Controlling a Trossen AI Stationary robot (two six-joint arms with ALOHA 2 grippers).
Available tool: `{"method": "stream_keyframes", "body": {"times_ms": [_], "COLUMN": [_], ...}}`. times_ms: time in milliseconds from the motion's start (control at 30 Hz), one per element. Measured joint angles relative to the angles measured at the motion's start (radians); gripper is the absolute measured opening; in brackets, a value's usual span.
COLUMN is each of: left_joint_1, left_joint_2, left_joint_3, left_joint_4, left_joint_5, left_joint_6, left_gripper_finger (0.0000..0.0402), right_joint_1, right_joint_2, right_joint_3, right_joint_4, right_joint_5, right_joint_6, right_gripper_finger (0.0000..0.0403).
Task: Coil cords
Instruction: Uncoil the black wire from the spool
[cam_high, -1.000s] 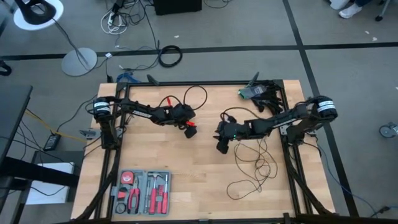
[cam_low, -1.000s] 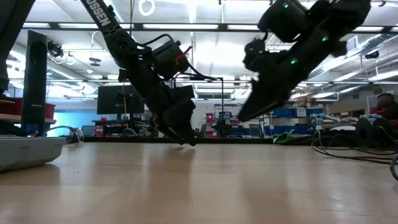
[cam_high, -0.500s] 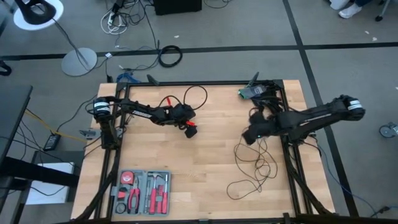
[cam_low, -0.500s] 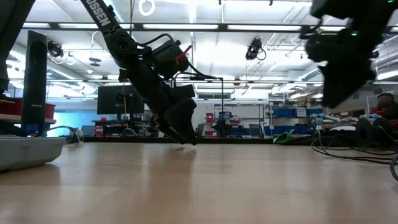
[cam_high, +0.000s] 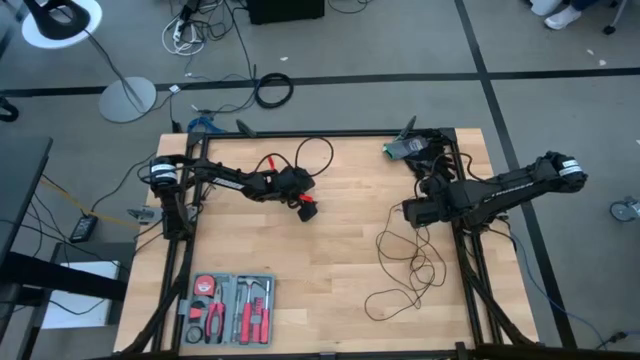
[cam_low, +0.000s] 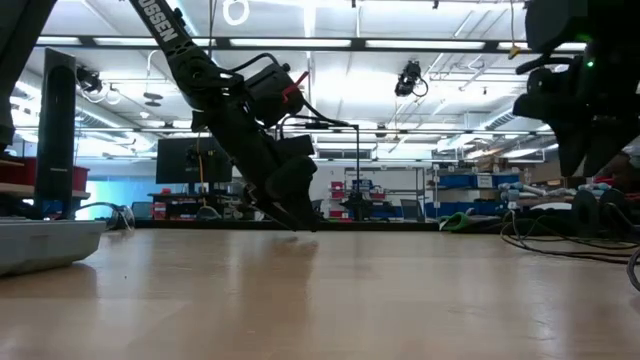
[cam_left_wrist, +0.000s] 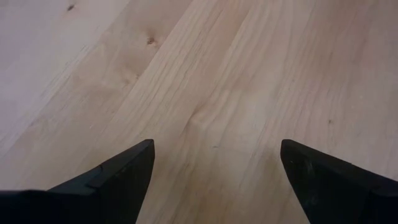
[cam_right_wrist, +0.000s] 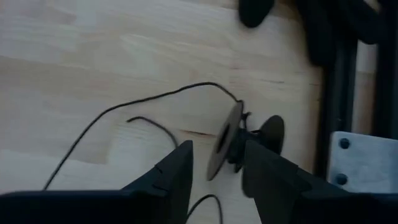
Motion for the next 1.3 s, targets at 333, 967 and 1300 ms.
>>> {"method": "stream_keyframes", "body": {"times_ms": [333,967,1300], "left_joint_1": [0.000,0.000,-0.004], "left_joint_2": [0.000,-0.009,-0.162], "left_joint_3": [0.000,0.000,-0.008], "left_joint_4": [0.011,-0.006,-0.065], "left_joint_5": [0.000,0.000,-0.031], "left_joint_6": [0.000,0.000,0.013], "left_gripper_finger": [0.0353,0.0353,0.0353], "right_joint_1": [-0.055,-0.148,-0.241], "right_joint_2": [0.066,0.290,0.461], "right_joint_3": [0.000,0.000,-0.054], "right_joint_4": [0.002,0.842,1.426], "right_joint_5": [-0.009,0.021,-0.287], "right_joint_6": [-0.017,-0.549,-0.771], "right_gripper_finger": [0.0105,0.0003,0.0001]}}
